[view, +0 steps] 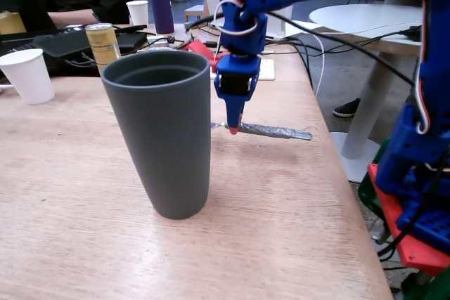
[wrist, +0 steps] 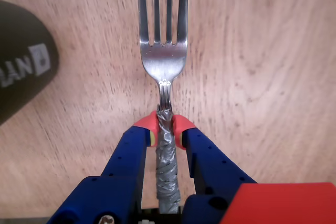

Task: Grab the fork and place it in gray glass

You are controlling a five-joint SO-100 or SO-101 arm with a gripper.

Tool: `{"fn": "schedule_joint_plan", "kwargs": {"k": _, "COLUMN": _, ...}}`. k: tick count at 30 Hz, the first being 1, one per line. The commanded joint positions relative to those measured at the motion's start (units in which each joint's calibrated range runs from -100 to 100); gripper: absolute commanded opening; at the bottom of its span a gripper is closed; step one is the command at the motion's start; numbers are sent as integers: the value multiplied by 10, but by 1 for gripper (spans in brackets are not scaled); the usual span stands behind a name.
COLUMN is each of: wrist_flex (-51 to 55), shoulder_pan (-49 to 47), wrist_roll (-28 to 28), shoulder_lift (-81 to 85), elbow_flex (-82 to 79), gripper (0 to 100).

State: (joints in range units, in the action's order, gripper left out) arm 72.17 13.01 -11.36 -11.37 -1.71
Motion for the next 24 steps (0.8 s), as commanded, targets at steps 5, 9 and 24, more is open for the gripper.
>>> {"fn": "schedule_joint_plan", "kwargs": {"k": 5, "wrist_flex": 0, "shoulder_pan": 4, "wrist_roll": -1, "shoulder_lift": 175, "elbow_flex": 4, "gripper": 0}}
{"fn": "schedule_joint_plan", "kwargs": {"k": 9, "wrist_flex": -1, "shoulder_pan": 4, "wrist_roll": -1, "shoulder_lift": 253, "elbow_flex": 4, "gripper": 0}}
{"fn": "schedule_joint_plan", "kwargs": {"k": 24, "wrist_flex": -13, "shoulder_pan": 2, "wrist_roll": 0, "shoulder_lift": 365, "elbow_flex": 9, "gripper": 0}}
